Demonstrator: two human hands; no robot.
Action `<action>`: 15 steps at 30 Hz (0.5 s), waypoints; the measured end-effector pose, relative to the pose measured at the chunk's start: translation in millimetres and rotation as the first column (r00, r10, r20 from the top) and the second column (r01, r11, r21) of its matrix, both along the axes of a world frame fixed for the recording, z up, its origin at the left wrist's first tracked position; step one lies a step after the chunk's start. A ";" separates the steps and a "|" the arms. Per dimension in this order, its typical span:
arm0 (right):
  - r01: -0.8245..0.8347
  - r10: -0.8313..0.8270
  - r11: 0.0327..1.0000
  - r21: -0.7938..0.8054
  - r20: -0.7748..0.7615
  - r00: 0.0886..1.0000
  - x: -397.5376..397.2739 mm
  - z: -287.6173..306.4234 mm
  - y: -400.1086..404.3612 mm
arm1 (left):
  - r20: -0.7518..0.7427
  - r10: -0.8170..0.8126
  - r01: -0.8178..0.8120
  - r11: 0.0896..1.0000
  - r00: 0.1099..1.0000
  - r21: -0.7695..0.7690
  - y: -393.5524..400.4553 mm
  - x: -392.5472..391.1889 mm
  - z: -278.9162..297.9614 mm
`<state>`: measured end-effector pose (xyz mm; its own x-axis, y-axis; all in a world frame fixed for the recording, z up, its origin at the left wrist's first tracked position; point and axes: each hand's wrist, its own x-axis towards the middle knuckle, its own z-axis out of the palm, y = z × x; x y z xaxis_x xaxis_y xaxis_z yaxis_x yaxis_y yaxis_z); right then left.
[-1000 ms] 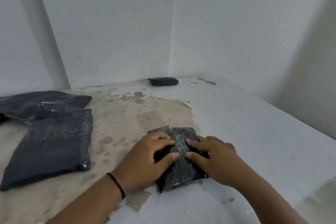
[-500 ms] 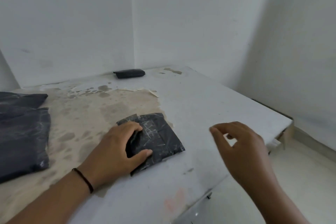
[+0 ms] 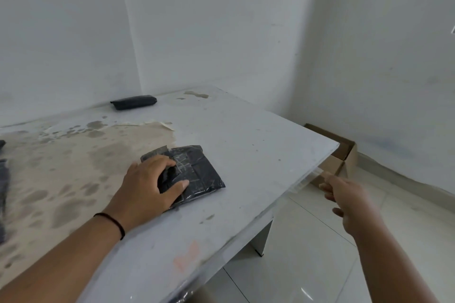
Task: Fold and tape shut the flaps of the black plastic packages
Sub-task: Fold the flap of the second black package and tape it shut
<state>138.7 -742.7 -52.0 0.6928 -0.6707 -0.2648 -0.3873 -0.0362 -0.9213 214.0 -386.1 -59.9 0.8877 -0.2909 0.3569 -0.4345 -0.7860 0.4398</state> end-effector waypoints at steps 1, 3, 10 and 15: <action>-0.003 0.004 0.999 0.053 -0.009 1.000 5.8 -1.9 -3.1 | -0.023 -0.014 0.013 0.998 1.000 -0.061 1.6 0.1 -0.9; -0.022 0.027 0.989 0.143 -0.036 0.999 15.9 -4.1 -6.0 | -0.104 -0.055 0.035 0.982 0.993 -0.186 6.6 0.4 -0.5; 0.009 0.001 0.964 0.264 -0.039 0.999 34.5 -2.0 -2.6 | -0.138 -0.079 0.061 0.990 0.987 -0.128 15.7 -5.0 -8.5; 0.075 -0.067 0.961 0.268 -0.037 0.997 41.8 1.9 -7.5 | -0.083 -0.098 0.088 0.990 0.992 -0.113 17.2 -4.3 -10.2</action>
